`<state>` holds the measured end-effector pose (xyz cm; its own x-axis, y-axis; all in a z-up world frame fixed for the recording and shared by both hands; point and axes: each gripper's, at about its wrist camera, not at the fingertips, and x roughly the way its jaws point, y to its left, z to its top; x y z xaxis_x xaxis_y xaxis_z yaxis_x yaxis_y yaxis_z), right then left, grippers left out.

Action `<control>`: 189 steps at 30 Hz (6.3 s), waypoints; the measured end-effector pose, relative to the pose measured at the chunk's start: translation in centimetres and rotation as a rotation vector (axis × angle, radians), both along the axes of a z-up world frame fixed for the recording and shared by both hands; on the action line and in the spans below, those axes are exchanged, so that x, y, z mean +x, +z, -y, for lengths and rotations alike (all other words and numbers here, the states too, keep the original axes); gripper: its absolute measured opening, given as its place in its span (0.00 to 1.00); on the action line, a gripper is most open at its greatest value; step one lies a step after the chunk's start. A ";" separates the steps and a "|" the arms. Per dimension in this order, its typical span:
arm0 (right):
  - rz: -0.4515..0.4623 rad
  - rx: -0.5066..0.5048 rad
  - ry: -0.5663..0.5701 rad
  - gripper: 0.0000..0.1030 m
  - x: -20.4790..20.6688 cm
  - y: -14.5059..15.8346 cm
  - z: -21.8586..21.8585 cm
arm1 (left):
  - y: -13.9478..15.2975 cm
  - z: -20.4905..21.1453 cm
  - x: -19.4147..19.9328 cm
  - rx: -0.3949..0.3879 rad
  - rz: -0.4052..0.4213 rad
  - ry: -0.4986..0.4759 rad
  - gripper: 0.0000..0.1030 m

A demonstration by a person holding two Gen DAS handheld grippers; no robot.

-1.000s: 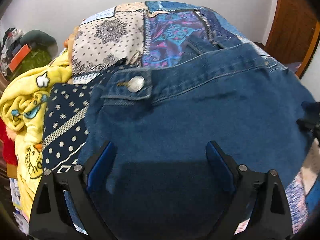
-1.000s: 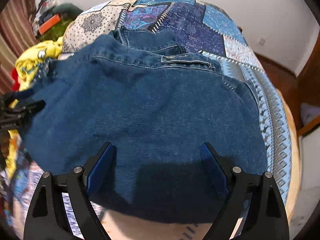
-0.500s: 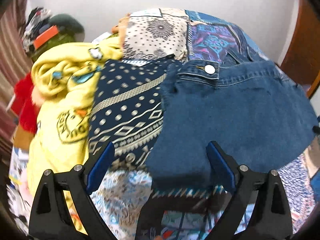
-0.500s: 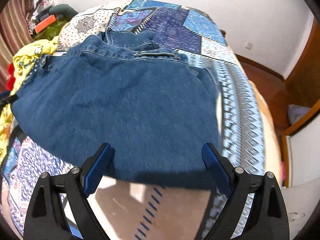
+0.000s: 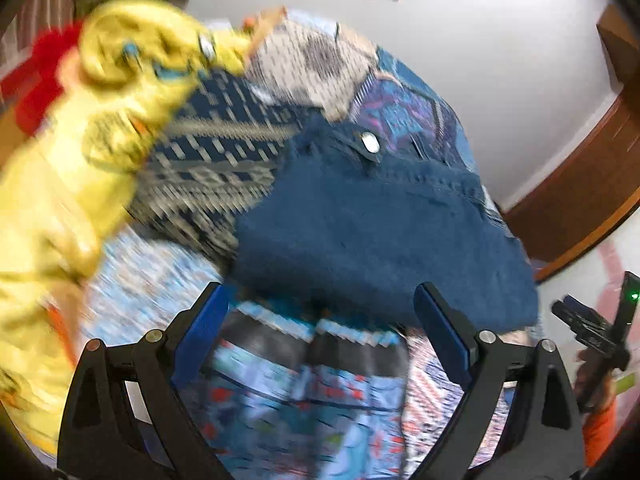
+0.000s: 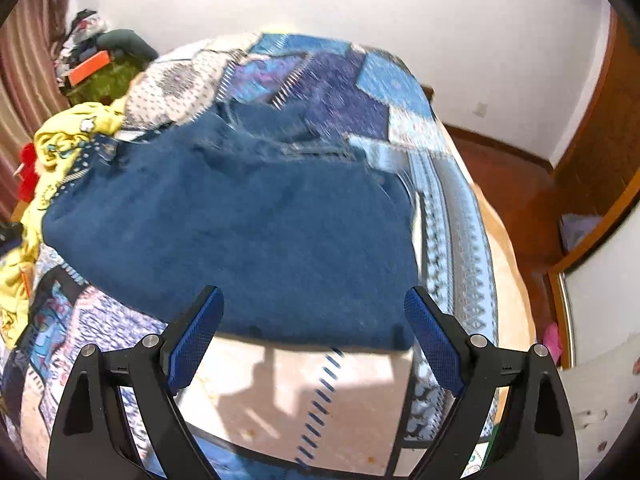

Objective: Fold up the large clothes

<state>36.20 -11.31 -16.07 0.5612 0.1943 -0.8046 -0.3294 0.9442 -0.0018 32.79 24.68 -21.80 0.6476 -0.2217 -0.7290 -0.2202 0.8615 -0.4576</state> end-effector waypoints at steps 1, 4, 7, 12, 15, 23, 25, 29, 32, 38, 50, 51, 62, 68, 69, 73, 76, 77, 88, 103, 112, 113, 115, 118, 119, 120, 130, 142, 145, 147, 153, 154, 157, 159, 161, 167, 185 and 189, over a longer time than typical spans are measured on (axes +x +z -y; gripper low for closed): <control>0.011 -0.002 0.010 0.88 0.0 0.2 -0.5 | -0.7 0.1 0.4 -0.049 -0.017 -0.011 0.92; 0.028 -0.006 0.045 0.89 0.2 0.4 -2.5 | -3.2 0.0 1.8 -0.219 -0.063 -0.001 0.92; 0.023 0.005 0.079 0.89 0.5 -0.2 -4.3 | -5.3 -0.5 3.4 -0.393 -0.086 0.016 0.91; -0.012 -0.006 0.118 0.89 1.2 -2.1 -6.8 | -7.0 -1.4 5.5 -0.497 -0.090 0.091 0.74; -0.036 -0.006 0.126 0.89 1.4 -3.1 -7.5 | -7.3 -2.1 6.3 -0.503 -0.092 0.122 0.58; -0.083 -0.008 0.115 0.89 1.2 -3.3 -7.6 | -2.9 -0.2 4.0 -0.342 0.035 0.191 0.34; -0.073 -0.007 0.115 0.89 1.0 -2.4 -7.6 | -0.8 0.5 3.4 -0.301 0.090 0.188 0.31; -0.037 0.011 0.137 0.89 0.4 -0.1 -8.0 | 3.1 1.1 1.9 -0.233 0.174 0.181 0.28; -0.010 0.040 0.164 0.89 0.1 1.2 -9.2 | 6.0 1.0 0.7 -0.139 0.240 0.191 0.27; -0.049 0.071 0.243 0.92 0.3 0.0 -13.9 | 9.9 0.3 -1.8 0.052 0.320 0.214 0.27; -0.212 0.062 0.314 0.95 0.8 -5.9 -16.7 | 11.5 7.7 0.8 0.303 0.332 0.064 0.26; -0.228 0.092 0.305 0.95 0.8 -5.4 -15.9 | 11.8 8.6 1.3 0.299 0.345 0.057 0.26; -0.163 0.296 -0.050 0.95 -1.2 -1.6 0.3 | 10.7 22.7 7.2 0.239 0.329 -0.191 0.21; -0.154 0.293 -0.204 0.95 -2.6 -1.7 7.3 | 5.6 30.8 7.2 0.338 0.229 -0.448 0.21; -0.153 0.290 -0.215 0.95 -2.9 -1.7 7.9 | 4.7 31.4 7.1 0.347 0.202 -0.480 0.21; -0.152 0.281 -0.235 0.95 -4.1 -1.6 9.4 | 2.2 32.3 6.4 0.411 0.115 -0.588 0.22; -0.142 0.269 -0.232 0.95 -4.7 -1.2 9.9 | 2.1 32.0 4.9 0.446 0.118 -0.644 0.25; -0.136 0.266 -0.228 0.95 -4.7 -1.0 9.8 | 2.1 31.8 4.5 0.455 0.116 -0.656 0.29; -0.005 0.297 -0.077 0.95 -5.0 4.2 5.6 | 6.0 25.1 0.1 0.355 0.108 -0.614 0.72; -0.176 0.144 -0.041 0.95 -0.5 -4.0 1.3 | 1.3 13.0 2.8 0.286 -0.118 -0.262 0.89; -0.101 0.076 0.053 0.96 -1.2 -0.1 0.0 | 1.4 14.2 2.5 0.393 -0.076 -0.268 0.90; -0.087 0.090 0.063 0.96 -0.8 0.5 -0.6 | 1.4 14.1 2.5 0.386 -0.078 -0.266 0.90; -0.078 0.108 0.073 0.96 0.3 1.1 -1.7 | 1.3 13.9 2.6 0.374 -0.081 -0.266 0.90; -0.115 0.109 0.081 0.96 2.6 0.3 -2.9 | 1.3 13.8 2.5 0.374 -0.079 -0.268 0.90; -0.131 0.097 0.076 0.96 3.4 -0.3 -3.1 | 1.3 13.8 2.5 0.377 -0.078 -0.269 0.90; -0.146 0.075 0.062 0.96 4.1 -1.0 -3.1 | 1.2 13.8 2.5 0.379 -0.077 -0.271 0.90; -0.155 0.062 -0.044 0.96 3.9 -1.3 2.4 | 1.7 13.4 2.8 0.374 -0.073 -0.317 0.90; -0.296 0.304 0.099 0.96 5.1 -2.7 0.8 | 1.2 10.0 8.8 0.035 -0.171 -0.357 0.90; -0.401 0.335 0.087 0.96 7.4 -5.9 0.6 | -1.3 9.7 10.6 -0.087 -0.242 -0.368 0.90; -0.485 0.412 0.089 0.96 8.7 -7.5 0.6 | -2.9 9.7 11.7 -0.179 -0.267 -0.378 0.90; -0.592 0.505 0.140 0.96 11.0 -9.8 -0.3 | -5.2 10.5 14.4 -0.306 -0.283 -0.385 0.90; -0.606 0.527 0.137 0.99 11.2 -10.1 -0.4 | -5.5 10.7 14.8 -0.317 -0.287 -0.386 0.90; -0.606 0.579 0.126 0.98 11.3 -10.3 -0.3 | -5.8 11.3 15.7 -0.314 -0.285 -0.398 0.88; -0.595 0.596 0.110 0.95 11.4 -10.2 -0.4 | -5.5 11.6 16.0 -0.314 -0.276 -0.403 0.81; -0.585 0.617 0.098 0.84 11.1 -9.9 -0.4 | -5.2 11.8 15.9 -0.308 -0.269 -0.393 0.73; -0.537 0.593 0.078 0.48 9.8 -6.9 -1.3 | -2.7 12.8 14.7 -0.262 -0.212 -0.393 0.51; -0.233 0.672 0.283 0.37 7.4 8.5 -14.4 | 15.0 -0.3 9.1 -0.053 0.183 -0.264 0.47; -0.230 0.711 0.296 0.36 8.6 8.1 -18.5 | 15.1 -4.4 9.8 -0.010 0.181 -0.222 0.47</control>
